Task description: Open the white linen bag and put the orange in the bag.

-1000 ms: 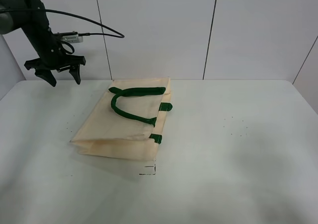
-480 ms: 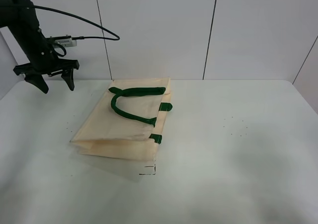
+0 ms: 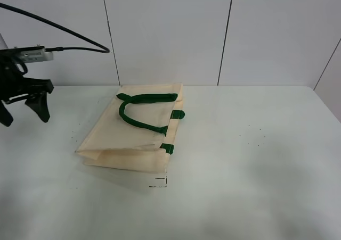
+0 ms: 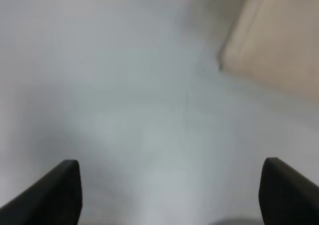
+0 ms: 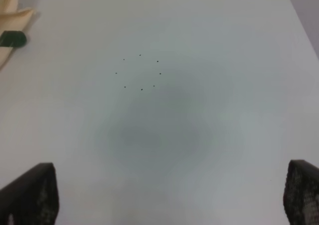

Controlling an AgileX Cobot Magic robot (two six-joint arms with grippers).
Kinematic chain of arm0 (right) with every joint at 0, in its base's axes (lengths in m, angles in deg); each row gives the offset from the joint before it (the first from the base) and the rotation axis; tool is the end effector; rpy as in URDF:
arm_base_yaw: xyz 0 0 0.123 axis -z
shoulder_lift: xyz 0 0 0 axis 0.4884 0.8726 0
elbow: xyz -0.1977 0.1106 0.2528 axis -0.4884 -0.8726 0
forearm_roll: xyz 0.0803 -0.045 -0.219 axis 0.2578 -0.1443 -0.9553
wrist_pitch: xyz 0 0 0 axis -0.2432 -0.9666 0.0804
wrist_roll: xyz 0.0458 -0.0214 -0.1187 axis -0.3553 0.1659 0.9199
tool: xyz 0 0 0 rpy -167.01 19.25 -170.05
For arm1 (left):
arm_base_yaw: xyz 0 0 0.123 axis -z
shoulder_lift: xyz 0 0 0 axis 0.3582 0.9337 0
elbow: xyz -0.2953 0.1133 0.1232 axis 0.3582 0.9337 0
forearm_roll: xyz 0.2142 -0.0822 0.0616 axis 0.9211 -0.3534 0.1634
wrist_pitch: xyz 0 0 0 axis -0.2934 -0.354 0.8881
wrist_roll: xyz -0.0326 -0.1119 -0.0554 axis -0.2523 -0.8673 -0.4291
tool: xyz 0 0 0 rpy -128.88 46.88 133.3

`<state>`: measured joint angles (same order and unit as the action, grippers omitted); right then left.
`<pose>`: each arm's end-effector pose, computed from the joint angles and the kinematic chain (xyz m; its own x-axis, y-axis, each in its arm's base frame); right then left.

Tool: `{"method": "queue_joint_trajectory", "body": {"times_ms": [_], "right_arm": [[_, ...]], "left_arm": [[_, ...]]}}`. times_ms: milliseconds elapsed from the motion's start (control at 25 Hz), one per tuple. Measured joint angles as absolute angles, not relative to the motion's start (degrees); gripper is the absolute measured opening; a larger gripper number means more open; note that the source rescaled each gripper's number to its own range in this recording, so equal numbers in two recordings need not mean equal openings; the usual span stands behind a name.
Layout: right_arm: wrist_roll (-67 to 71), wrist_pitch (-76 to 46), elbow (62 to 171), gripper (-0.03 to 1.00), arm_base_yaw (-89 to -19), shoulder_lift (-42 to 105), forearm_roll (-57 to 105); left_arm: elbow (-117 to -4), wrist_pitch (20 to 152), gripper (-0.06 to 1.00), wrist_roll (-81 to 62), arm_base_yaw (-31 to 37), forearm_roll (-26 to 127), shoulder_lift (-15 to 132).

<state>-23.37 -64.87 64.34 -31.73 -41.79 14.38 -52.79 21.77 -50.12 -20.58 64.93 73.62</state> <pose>-0.0360 -0.0044 0.2543 -0.4303 0.0111 -0.9026 -0.0118 0.9998 0.0179 0.2890 -0.0005 0.3103 -0.9773 -0.1055 -0.1837 -0.1057 0.9944 -0.0088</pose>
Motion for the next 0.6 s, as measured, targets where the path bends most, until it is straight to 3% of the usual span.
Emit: {"method": "queue_joint_trajectory", "body": {"times_ms": [600], "right_arm": [[-23.37,-64.87,64.34,1.0,-31.73,-41.79,14.38]], "left_arm": [[-20.91,26.38,0.99,-43.37,-20.58,64.87,23.56]]}}
